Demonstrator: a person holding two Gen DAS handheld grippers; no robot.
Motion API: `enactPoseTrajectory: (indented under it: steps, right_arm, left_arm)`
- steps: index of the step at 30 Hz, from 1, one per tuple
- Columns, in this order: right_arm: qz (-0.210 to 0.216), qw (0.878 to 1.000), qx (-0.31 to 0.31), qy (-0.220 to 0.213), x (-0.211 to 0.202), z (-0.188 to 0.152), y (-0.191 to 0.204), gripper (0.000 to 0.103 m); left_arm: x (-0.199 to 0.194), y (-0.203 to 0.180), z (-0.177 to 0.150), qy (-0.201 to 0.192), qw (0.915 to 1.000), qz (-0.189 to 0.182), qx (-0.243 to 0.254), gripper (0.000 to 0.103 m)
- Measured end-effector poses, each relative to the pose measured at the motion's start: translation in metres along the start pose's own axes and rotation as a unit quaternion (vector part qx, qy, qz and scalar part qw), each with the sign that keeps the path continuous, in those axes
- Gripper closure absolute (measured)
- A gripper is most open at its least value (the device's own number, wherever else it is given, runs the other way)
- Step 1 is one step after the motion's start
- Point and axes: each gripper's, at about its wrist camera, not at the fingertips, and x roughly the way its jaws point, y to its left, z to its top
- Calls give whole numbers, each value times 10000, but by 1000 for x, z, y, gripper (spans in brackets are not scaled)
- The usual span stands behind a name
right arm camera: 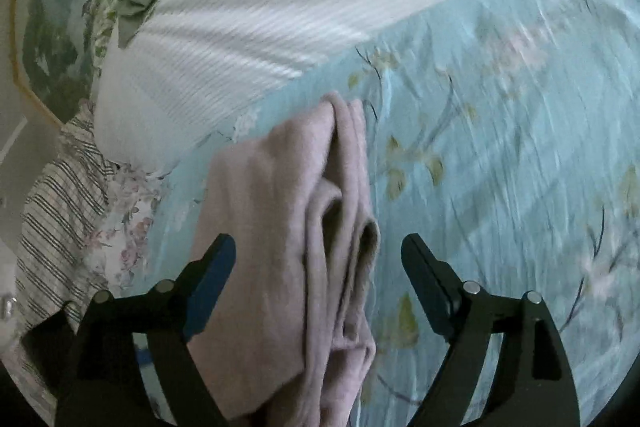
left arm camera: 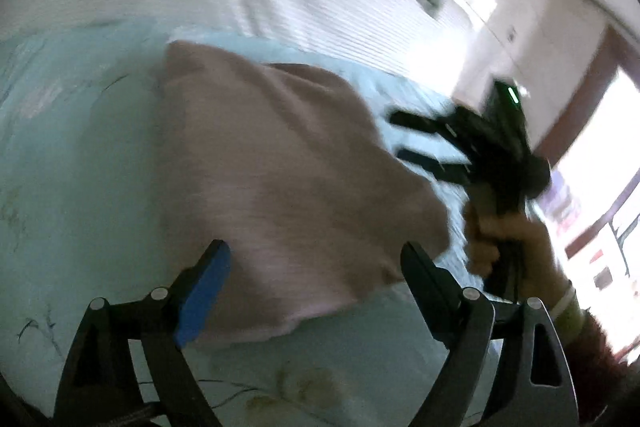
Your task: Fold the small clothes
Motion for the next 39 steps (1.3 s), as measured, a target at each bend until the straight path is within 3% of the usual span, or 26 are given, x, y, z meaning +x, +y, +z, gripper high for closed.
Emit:
enactPoseTrajectory:
  steps: [4,9,16,18,19,20,21,22,23,25,29,39]
  right_arm:
    - [102,9998,36,176,3,-10,-4,18]
    - [136,9993,-17,353,11,-13,-5,18]
    - [152,9977,-89,647,34,-11,-6,18]
    - [196,9972,-136,711,41,-9,-5,18]
    - [223,9967,-157,764,46,-9,-4,18]
    - [225,9964,-160,801,49,-9,-3,23]
    - [196,9965,-135,806,52,-8,-4,50]
    - [229,9958,-8,889,57,-8,-6,59]
    - [281,9947,189,973,62,-10,-8,60]
    - [238,9956,118,895,59,-12,0,64]
    - [638,9946,14,813,47,-27,33,68]
    - [1629,9759,-471,1374,78,-118,130,68]
  left_arm:
    - [4,42,12,55,9981,189,-582,16]
    - [12,75,17,231,9939,-79,-1078,16]
    - [80,90,34,771,9878,-385,-1300,16]
    - [90,87,42,723,9896,-431,-1168,16]
    - [95,86,45,729,9903,-446,-1099,24]
    - [103,86,49,764,9906,-416,-1059,29]
    - [106,86,50,782,9908,-381,-1036,43]
    - [107,87,51,795,9906,-410,-1036,54]
    - [107,87,52,783,9905,-435,-1043,57]
    - [97,86,51,668,9910,-532,-1031,65]
    - [50,82,42,390,9938,-527,-898,66]
    - [-96,125,-24,-57,9962,181,-855,66]
